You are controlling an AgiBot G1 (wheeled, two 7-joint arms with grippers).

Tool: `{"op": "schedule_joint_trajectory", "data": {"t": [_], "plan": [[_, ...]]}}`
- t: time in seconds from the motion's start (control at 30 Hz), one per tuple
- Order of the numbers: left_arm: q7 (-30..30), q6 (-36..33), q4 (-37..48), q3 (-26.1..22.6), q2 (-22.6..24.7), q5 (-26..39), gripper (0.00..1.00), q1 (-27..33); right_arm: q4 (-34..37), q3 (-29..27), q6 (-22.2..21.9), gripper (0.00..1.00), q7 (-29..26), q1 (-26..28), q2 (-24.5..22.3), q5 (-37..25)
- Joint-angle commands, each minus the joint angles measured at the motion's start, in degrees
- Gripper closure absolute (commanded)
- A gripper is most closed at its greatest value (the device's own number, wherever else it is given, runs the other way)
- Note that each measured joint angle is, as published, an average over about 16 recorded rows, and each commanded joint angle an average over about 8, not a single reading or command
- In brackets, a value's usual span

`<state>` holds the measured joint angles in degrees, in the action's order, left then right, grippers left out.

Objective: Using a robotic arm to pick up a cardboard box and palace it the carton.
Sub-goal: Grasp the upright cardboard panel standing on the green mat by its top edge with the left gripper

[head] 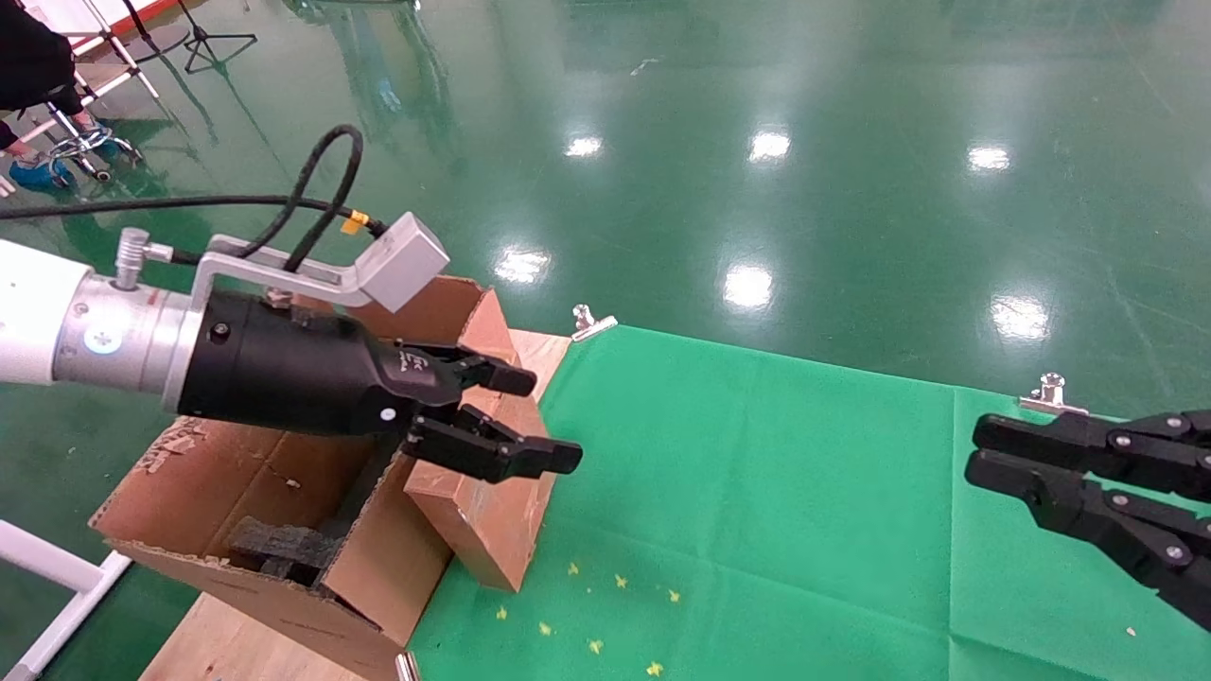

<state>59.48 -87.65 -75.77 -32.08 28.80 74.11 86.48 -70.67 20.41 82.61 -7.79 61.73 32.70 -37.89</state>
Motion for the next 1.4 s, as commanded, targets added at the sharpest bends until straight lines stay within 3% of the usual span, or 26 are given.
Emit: {"op": "schedule_joint_trajectory", "data": {"t": [0.03,0.37,0.73,1.03,1.4], "plan": [[0.0,-0.2,0.3,0.0,0.1,-0.1,0.00,0.0,0.0,0.0,0.0,1.00,0.0,0.0,0.0,0.0],[16.0,-2.9,0.4,-8.4,3.6,12.3,0.00,10.0,0.0,0.0,0.0,1.00,0.0,0.0,0.0,0.0],[28.4,-3.5,1.1,-22.8,6.7,19.8,0.00,19.6,0.0,0.0,0.0,1.00,0.0,0.0,0.0,0.0],[32.6,-2.8,2.7,-32.5,8.8,20.7,0.00,23.4,0.0,0.0,0.0,1.00,0.0,0.0,0.0,0.0],[32.5,-1.3,6.1,-36.5,11.3,20.5,0.00,22.7,0.0,0.0,0.0,1.00,0.0,0.0,0.0,0.0]]}}
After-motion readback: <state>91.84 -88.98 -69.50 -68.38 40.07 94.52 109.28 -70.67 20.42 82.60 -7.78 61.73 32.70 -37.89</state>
